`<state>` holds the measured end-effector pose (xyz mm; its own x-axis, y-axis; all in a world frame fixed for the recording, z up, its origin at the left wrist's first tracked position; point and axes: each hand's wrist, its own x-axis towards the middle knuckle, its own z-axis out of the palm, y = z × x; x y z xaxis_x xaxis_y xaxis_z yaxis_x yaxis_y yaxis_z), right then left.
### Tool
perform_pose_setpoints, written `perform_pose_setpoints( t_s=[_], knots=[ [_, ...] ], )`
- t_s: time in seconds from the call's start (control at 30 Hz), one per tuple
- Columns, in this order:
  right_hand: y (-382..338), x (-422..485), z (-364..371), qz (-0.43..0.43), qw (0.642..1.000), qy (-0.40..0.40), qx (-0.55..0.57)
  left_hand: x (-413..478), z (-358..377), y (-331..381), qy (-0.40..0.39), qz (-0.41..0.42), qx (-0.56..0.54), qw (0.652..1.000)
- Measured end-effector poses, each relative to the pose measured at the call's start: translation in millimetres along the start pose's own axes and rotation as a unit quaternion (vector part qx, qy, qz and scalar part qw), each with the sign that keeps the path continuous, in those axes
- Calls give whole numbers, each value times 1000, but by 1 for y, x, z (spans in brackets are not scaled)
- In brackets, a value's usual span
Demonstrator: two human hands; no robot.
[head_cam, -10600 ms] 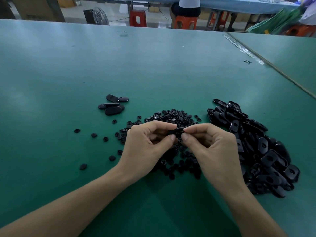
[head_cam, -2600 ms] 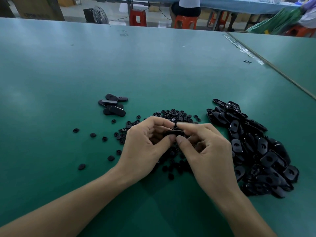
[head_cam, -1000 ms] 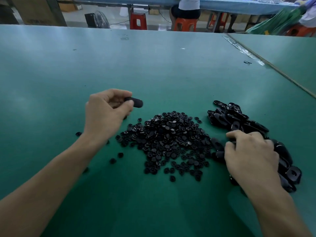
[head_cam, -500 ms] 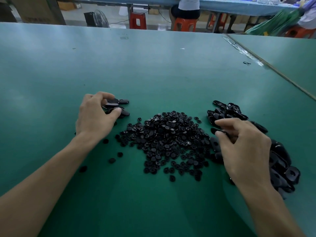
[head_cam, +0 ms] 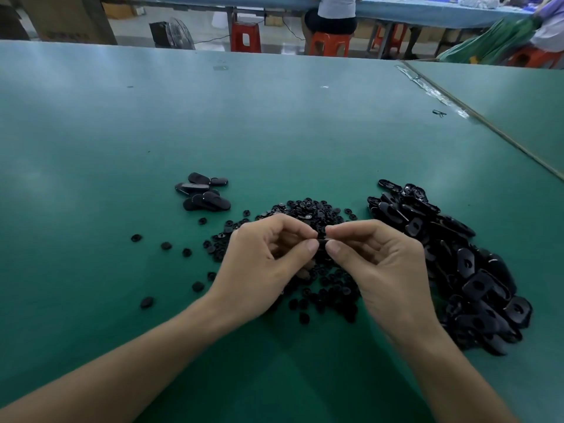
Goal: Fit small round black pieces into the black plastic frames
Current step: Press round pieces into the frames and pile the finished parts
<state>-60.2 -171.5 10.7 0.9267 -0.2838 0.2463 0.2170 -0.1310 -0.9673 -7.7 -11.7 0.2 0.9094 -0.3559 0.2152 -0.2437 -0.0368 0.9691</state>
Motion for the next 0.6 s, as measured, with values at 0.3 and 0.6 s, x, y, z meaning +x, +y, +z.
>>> perform_pose_setpoints(
  t_s=[0.3, 0.6],
  knots=[
    [2, -1, -2, 11, 996, -1, -92, -1, 0, -11, 17, 17, -44, 999],
    [1, -6, 4, -46, 979, -13, -196, 3, -2, -12, 57, 1, -122, 991]
  ],
)
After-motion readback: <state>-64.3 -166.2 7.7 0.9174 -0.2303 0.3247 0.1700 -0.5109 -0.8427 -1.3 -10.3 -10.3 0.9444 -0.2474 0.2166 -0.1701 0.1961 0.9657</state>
